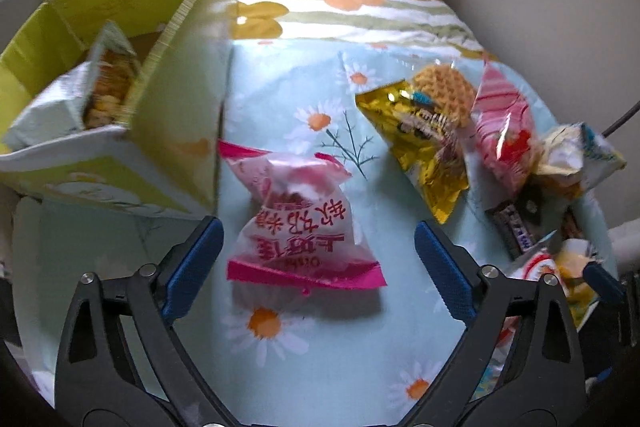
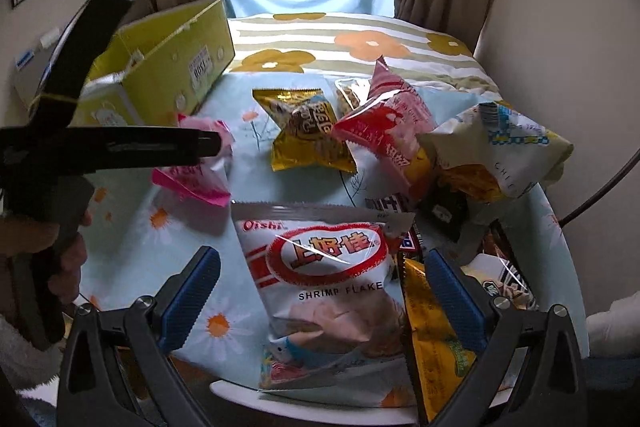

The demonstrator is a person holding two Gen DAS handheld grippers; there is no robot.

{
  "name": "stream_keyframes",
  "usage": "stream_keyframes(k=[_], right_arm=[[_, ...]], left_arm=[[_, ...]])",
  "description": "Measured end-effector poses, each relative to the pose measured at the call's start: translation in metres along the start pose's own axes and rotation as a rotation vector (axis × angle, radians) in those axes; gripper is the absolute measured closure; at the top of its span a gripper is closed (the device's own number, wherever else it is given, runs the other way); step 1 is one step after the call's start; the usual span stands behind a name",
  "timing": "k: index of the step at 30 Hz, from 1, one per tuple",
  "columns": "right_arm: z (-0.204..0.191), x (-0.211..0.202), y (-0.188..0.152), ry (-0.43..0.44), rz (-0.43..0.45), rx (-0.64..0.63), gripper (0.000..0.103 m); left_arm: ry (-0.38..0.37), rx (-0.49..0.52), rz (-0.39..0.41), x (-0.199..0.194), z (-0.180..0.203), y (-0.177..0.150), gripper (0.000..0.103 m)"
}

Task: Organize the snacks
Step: 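Grasp the pink packet with the left tool while the right tool grasps the Oishi shrimp flake bag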

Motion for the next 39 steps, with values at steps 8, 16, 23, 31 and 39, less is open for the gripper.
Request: stream_keyframes(k=[8,16,23,31,39], right_arm=[[-0.004,0.019,-0.007,-0.038,-0.028,-0.015,0.001],[0.000,0.034,-0.013,-0.063,-0.067,0.017,0.001],[0.002,0.041,-0.017,-0.074,-0.090,0.038,0.001],[0.005,0.050,-0.017,-0.074,-0.122,0.060,0.013],[0.002,0.048,-0.018,-0.092,-0.117,0.016,0.034]], left_arm=[[0.015,0.044,-0.021,0.027,0.004,-0.003,0.014],[0.067,0.066,-0.045,0.043,-0.003,0.002,0.027],[0.100,0.132,-0.060,0.045,-0.001,-0.002,0.048],[0.085,0.152,-0.059,0.036,0.002,-0.007,0.056],[0.062,0.146,-0.070,0.030,0.003,-0.015,0.056]])
Point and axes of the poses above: each gripper's, at about its wrist camera, not at the fingertips, and x roughly the way its jaws point, z to its right, y to its top, the point moved 5 cm from there along x, roughly the way its jaws point, and after that the axes turned 9 degrees about x, right-handed, at the moved point
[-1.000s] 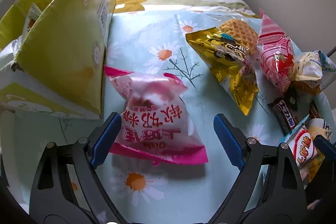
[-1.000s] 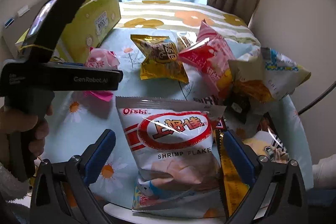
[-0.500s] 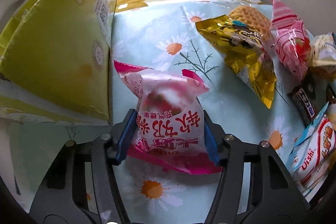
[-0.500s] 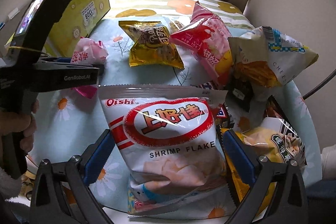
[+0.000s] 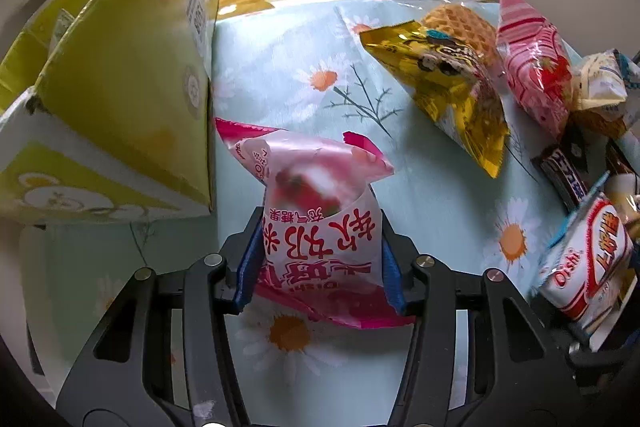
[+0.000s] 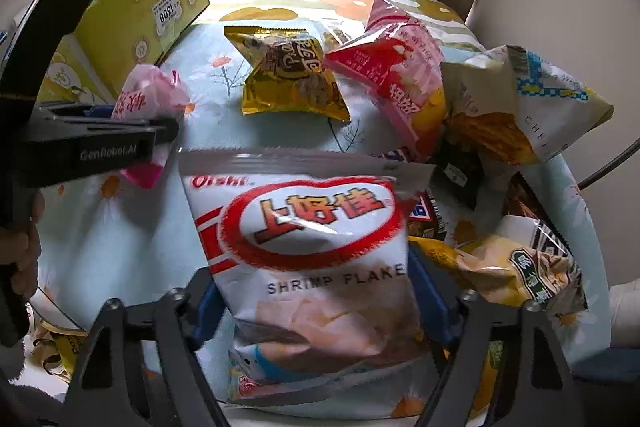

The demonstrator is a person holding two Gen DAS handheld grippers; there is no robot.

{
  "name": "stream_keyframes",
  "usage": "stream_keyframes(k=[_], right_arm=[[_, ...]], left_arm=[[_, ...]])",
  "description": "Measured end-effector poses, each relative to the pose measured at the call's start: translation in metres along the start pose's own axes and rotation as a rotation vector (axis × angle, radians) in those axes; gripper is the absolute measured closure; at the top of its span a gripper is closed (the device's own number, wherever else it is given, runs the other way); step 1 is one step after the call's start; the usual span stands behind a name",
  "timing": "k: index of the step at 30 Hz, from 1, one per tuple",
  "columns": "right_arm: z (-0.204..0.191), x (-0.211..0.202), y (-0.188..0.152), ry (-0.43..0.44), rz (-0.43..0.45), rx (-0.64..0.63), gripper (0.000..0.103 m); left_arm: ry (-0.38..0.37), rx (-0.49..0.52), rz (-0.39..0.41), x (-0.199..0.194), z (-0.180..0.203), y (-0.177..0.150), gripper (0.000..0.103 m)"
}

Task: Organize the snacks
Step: 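Grasp the pink packet with the left tool while the right tool grasps the Oishi shrimp flake bag, then carry the pink packet and Oishi bag over the yellow box with both tools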

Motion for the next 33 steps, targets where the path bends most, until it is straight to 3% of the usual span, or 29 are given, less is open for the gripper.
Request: stream_keyframes(k=[4,12,21,28,33], right_arm=[[0.000,-0.007,0.001,0.016,0.016,0.007,0.039],[-0.010,-0.034,0.014,0.098,0.072,-0.003,0.039],[-0.017,-0.098,0.056,0.179,0.215,-0.062,0.039],[-0.038,-0.136,0.103,0.241,0.289,-0.105,0.040],[-0.076,-0.153,0.143,0.271,0.327,-0.136,0.040]], left_arm=[[-0.009,-0.003,0.008,-0.009,0.004,-0.005,0.056],[-0.002,-0.023,0.057,-0.045,0.000,-0.002,0.057],[0.039,-0.079,0.194,-0.129,-0.001,0.018,0.057],[0.042,-0.165,0.310,-0.185,-0.039,0.036,0.057],[0.045,-0.201,0.382,-0.212,-0.087,0.055,0.057]])
Point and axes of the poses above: each gripper's, at about its wrist camera, not at the fingertips, and x roughly the way its jaws point, z to its right, y to its top, the point moved 5 cm from there along x, roughly the way its jaws point, and after that the axes turned 9 degrees about x, right-handed, at the moved point
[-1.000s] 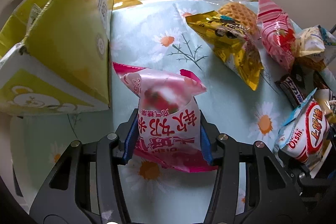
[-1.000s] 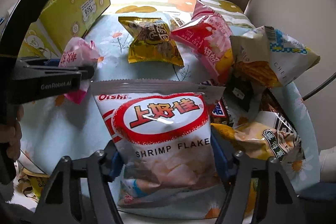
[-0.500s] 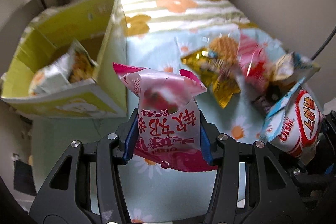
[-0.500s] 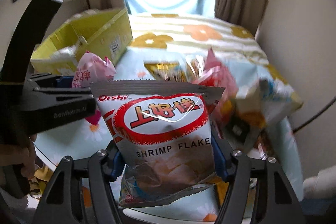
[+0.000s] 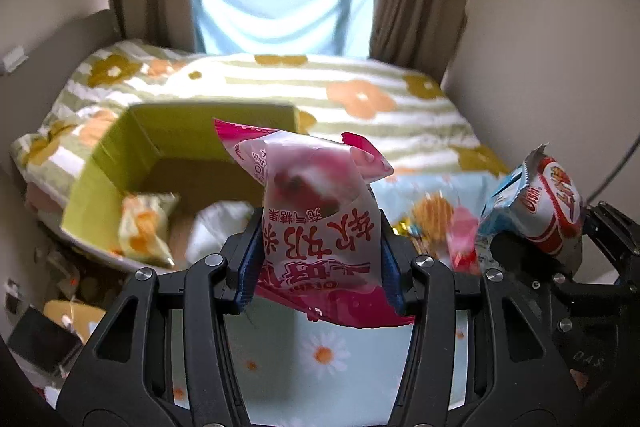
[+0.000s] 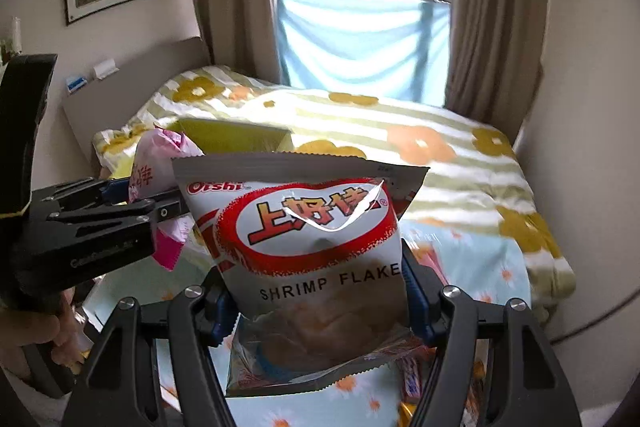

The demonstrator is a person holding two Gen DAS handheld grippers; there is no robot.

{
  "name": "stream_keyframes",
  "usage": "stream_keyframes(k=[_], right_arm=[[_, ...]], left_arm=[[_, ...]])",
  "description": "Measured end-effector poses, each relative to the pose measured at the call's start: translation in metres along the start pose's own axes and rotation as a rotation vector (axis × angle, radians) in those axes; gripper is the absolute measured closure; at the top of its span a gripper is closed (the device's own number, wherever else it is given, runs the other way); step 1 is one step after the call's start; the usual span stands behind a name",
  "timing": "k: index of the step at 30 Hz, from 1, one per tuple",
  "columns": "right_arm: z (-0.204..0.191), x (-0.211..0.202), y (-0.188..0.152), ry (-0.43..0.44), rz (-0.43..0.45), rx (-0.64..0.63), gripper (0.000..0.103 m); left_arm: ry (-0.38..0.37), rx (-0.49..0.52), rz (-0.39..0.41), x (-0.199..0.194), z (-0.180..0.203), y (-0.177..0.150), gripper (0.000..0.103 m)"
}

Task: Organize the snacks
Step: 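Carry the pink packet and Oishi bag over the yellow box with both tools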

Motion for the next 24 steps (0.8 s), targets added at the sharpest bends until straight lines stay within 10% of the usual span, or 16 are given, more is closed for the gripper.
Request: stream_keyframes(k=[13,24], right_arm=[[-0.112,0.101,0.082,0.094,-0.023,0.042,0.040],[-0.153,0.176,0.088,0.060,-0.139,0.124,0.039]], left_arm=[[0.030,-0.032,-0.043,0.052,-0.165,0.057,0.057],[-0.024,-0.027,-0.231,0.131,-0.240,0.039,0.057]])
Point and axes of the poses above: each gripper's, at about its wrist camera, not at the fingertips, and x roughly the way its jaws point, z to its right, y to its top, the point moved 5 cm from there along x, roughly the way its jaws point, and after that the axes turned 9 degrees about x, right-handed, at the moved point
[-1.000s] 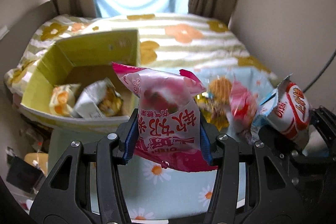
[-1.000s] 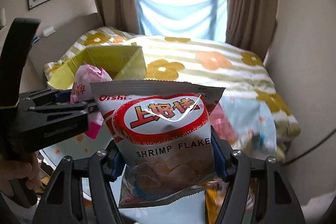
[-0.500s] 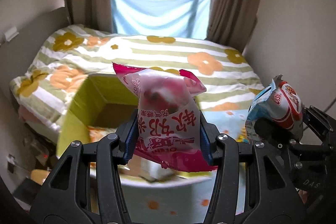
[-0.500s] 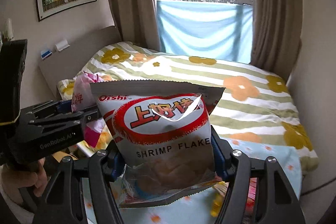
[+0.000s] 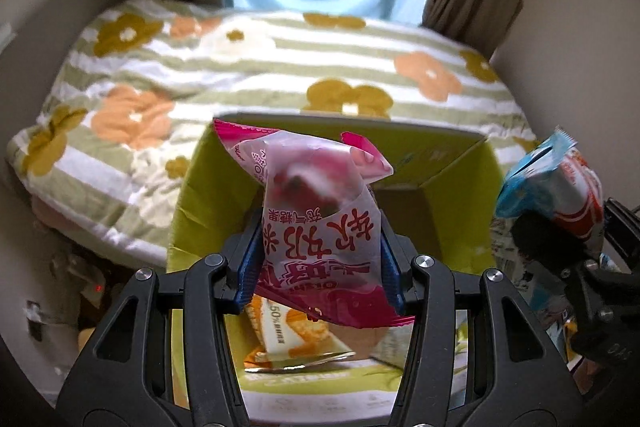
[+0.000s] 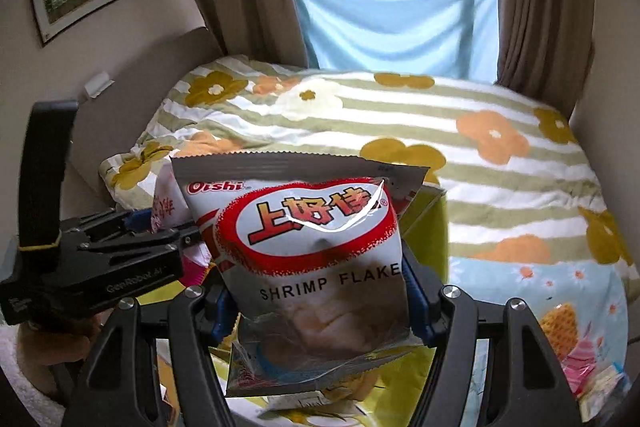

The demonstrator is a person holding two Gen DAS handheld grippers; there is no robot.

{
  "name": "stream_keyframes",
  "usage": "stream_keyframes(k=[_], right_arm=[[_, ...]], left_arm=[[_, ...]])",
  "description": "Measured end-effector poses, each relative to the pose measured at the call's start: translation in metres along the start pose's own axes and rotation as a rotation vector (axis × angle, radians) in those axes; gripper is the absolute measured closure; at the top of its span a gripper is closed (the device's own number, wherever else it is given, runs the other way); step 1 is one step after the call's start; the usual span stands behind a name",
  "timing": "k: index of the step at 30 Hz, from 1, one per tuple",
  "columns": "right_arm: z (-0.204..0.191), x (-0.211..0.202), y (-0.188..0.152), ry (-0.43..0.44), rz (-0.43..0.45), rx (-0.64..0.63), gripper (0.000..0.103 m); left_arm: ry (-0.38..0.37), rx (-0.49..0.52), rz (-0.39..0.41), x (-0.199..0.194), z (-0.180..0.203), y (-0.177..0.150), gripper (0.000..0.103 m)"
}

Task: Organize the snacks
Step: 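Carry the pink packet and Oishi bag over the yellow box with both tools, then open both tools to drop the pink packet and Oishi bag into the box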

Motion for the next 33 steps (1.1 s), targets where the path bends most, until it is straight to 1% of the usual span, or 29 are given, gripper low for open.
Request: stream_keyframes(k=[4,8,9,10,11,12,13,15,18,21,26,33], right_arm=[[0.003,0.016,0.002,-0.019,-0.042,0.011,0.040],[0.007,0.028,0.004,-0.023,-0.069,0.020,0.039],[0.009,0.030,0.005,-0.024,-0.075,0.023,0.039],[0.011,0.031,0.005,-0.024,-0.079,0.027,0.039],[0.014,0.032,0.005,-0.021,-0.084,0.035,0.039],[0.016,0.033,0.005,-0.017,-0.086,0.043,0.039],[0.017,0.035,0.006,-0.013,-0.090,0.050,0.039],[0.019,0.036,0.007,-0.009,-0.096,0.061,0.039],[0.021,0.038,0.005,-0.008,-0.112,0.061,0.039],[0.021,0.041,0.001,-0.005,-0.127,0.063,0.039],[0.020,0.049,-0.002,-0.001,-0.155,0.053,0.039],[0.011,0.064,0.007,0.008,-0.174,0.022,0.039]], left_arm=[[-0.017,-0.013,-0.068,0.026,-0.011,-0.002,0.057],[-0.012,-0.011,-0.106,0.041,-0.013,0.000,0.056],[-0.009,-0.009,-0.114,0.043,-0.012,0.002,0.054],[0.006,-0.010,-0.118,0.043,-0.012,0.003,0.049],[0.027,-0.010,-0.114,0.042,-0.012,0.005,0.041],[0.054,-0.006,-0.108,0.040,-0.013,0.006,0.017],[0.084,0.004,-0.093,0.037,-0.012,0.007,0.000],[0.104,0.025,-0.069,0.032,-0.010,0.009,0.000],[0.120,0.044,-0.092,0.031,-0.007,0.007,0.000],[0.113,0.027,-0.112,0.027,-0.008,-0.003,0.000],[0.108,0.006,-0.122,0.017,-0.010,-0.023,0.000],[0.104,-0.015,-0.130,0.006,-0.011,-0.039,0.001]])
Point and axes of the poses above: each gripper's, at about its wrist camera, not at the fingertips, and x roughly the way its jaws point, z to its right, y to its top, the point moved 5 cm from there along x, roughly the way its jaws point, and after that the axes turned 9 degrees about x, right-handed, at the moved point
